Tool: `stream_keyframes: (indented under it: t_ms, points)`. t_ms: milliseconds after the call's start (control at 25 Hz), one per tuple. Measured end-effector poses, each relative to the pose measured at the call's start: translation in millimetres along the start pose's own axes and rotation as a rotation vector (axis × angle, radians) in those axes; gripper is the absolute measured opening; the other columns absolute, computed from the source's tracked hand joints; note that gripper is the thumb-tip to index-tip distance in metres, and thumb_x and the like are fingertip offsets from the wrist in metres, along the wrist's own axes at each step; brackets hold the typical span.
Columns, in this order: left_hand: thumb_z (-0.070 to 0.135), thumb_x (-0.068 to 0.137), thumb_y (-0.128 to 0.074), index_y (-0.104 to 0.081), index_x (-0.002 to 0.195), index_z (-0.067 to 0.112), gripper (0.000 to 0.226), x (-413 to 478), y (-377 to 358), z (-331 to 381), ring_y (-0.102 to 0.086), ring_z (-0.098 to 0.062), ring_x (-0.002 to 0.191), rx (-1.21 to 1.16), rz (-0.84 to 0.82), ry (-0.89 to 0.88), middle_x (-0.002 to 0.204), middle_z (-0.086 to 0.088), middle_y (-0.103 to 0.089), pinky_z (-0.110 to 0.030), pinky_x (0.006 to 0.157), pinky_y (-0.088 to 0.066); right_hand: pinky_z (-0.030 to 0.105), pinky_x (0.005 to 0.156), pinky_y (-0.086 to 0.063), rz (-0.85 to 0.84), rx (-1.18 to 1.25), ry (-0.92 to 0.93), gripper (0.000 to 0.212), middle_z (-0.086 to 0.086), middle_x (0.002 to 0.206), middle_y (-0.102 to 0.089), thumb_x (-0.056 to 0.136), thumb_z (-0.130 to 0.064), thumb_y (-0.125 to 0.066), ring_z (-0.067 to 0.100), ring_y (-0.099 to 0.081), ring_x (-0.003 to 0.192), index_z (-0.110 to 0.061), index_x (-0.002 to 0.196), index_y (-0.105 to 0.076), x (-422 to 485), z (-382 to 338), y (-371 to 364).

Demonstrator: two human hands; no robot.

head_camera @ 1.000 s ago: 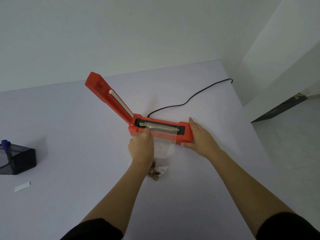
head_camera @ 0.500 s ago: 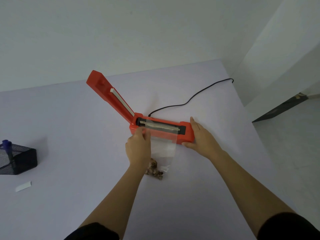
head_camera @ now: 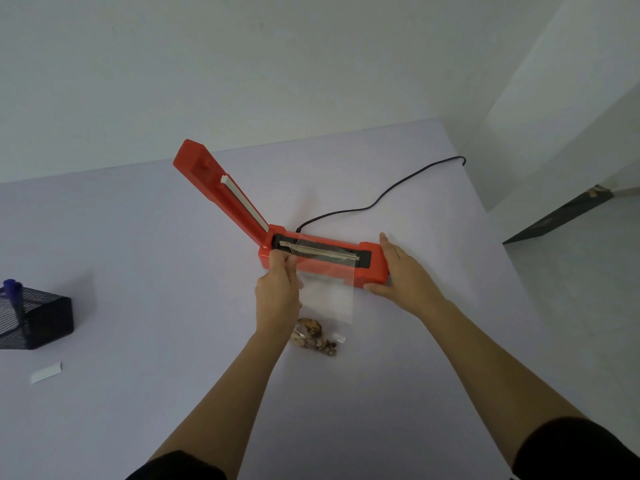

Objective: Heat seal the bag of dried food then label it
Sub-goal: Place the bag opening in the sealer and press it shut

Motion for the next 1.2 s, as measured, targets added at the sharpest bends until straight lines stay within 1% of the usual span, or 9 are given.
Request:
stream_keyframes:
  t_ms: [120, 400, 600, 760, 840, 920, 1000, 1080, 1200]
  points:
    - [0.028, 0.101, -0.028, -0.038, 0.091, 0.02, 0.017, -2.6, -0.6, 4.4, -0.047, -0.013, 0.052, -0.04, -0.005, 0.027, 0.068, -0.002, -0.054, -0.015, 0.039, -0.043, 0.04, 0.107, -0.035, -0.005, -0.003, -0.006, 0.1, 0.011, 0.148, -0.033, 0.078, -0.039, -0.071, 0.027, -0.04, 0.13, -0.012, 0.148, -0.004, 0.2, 0.2, -0.3]
    - [0.03, 0.1, -0.029, -0.036, 0.09, 0.021, 0.015, -13.8, -3.6, 20.6, -0.046, -0.018, 0.054, 0.072, -0.005, -0.063, 0.068, -0.005, -0.053, -0.037, 0.052, -0.048, 0.04, 0.106, -0.035, -0.002, 0.003, 0.0, 0.1, 0.012, 0.148, -0.033, 0.078, -0.039, -0.071, 0.028, -0.04, 0.129, -0.011, 0.147, -0.004, -0.2, 1.3, -1.0]
    - [0.032, 0.1, -0.027, -0.036, 0.089, 0.023, 0.016, -20.0, -0.4, 26.5, -0.046, -0.015, 0.055, 0.057, -0.005, -0.048, 0.07, -0.004, -0.054, -0.031, 0.052, -0.047, 0.04, 0.106, -0.035, 0.003, 0.007, 0.01, 0.1, 0.013, 0.148, -0.032, 0.079, -0.037, -0.071, 0.029, -0.04, 0.129, -0.01, 0.147, -0.004, 0.2, 1.9, -1.6]
    - [0.031, 0.101, -0.03, -0.041, 0.074, 0.032, 0.03, -22.3, 14.0, 29.9, -0.042, -0.011, 0.05, -0.112, 0.065, 0.046, 0.065, -0.002, -0.052, -0.012, 0.037, -0.036, 0.042, 0.108, -0.033, 0.007, -0.003, 0.021, 0.1, 0.014, 0.148, -0.032, 0.079, -0.036, -0.071, 0.031, -0.039, 0.129, -0.009, 0.147, -0.001, 0.2, 0.7, -1.3]
    - [0.03, 0.101, -0.031, -0.041, 0.076, 0.032, 0.027, -24.3, 24.5, 32.4, -0.045, -0.011, 0.049, -0.134, 0.091, 0.012, 0.064, -0.001, -0.054, -0.015, 0.039, -0.039, 0.045, 0.11, -0.029, -0.005, -0.065, 0.026, 0.104, 0.015, 0.15, -0.027, 0.079, -0.038, -0.07, 0.033, -0.035, 0.132, -0.008, 0.147, 0.003, 2.4, 1.5, -1.2]
    - [0.029, 0.101, -0.031, -0.041, 0.086, 0.026, 0.019, -28.9, 37.4, 34.9, -0.047, -0.012, 0.048, -0.121, 0.12, -0.033, 0.064, 0.0, -0.055, -0.024, 0.043, -0.043, 0.048, 0.115, -0.018, -0.012, -0.106, 0.011, 0.109, 0.015, 0.156, -0.007, 0.078, -0.04, -0.07, 0.032, -0.015, 0.142, -0.01, 0.146, 0.01, 2.7, 2.5, 3.3]
    - [0.028, 0.101, -0.031, -0.04, 0.091, 0.02, 0.016, -34.1, 51.3, 30.7, -0.048, -0.015, 0.046, -0.109, 0.165, -0.034, 0.064, 0.0, -0.056, -0.021, 0.041, -0.043, 0.041, 0.118, -0.01, 0.083, 0.097, -0.017, 0.102, 0.012, 0.157, 0.003, 0.08, -0.027, -0.067, 0.025, -0.001, 0.145, -0.011, 0.146, 0.009, -3.5, -4.3, 14.7]
    - [0.027, 0.101, -0.032, -0.041, 0.091, 0.018, 0.016, -41.1, 67.4, 20.8, -0.048, -0.016, 0.044, -0.135, 0.209, 0.02, 0.065, -0.001, -0.058, -0.013, 0.036, -0.038, 0.022, 0.114, -0.019, 0.301, 0.469, 0.026, 0.074, 0.006, 0.153, -0.021, 0.086, -0.017, -0.055, 0.014, -0.018, 0.141, -0.014, 0.146, -0.013, -25.7, -24.8, 24.8]
    - [0.026, 0.1, -0.033, -0.043, 0.093, 0.016, 0.016, -53.0, 92.4, -1.0, -0.049, -0.02, 0.045, -0.144, 0.262, 0.094, 0.07, -0.005, -0.061, -0.012, 0.035, -0.038, 0.009, 0.092, -0.041, 0.305, 0.865, 0.173, 0.046, -0.006, 0.125, -0.055, 0.087, -0.05, -0.045, 0.002, -0.053, 0.115, -0.03, 0.128, -0.044, -64.7, -80.8, 4.3]
Point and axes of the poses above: each hand's wrist, its own x-axis towards the middle knuckle, its own y-axis out of the back of the hand, z = x × y, the point moved 5 cm from there along x, towards the middle knuckle
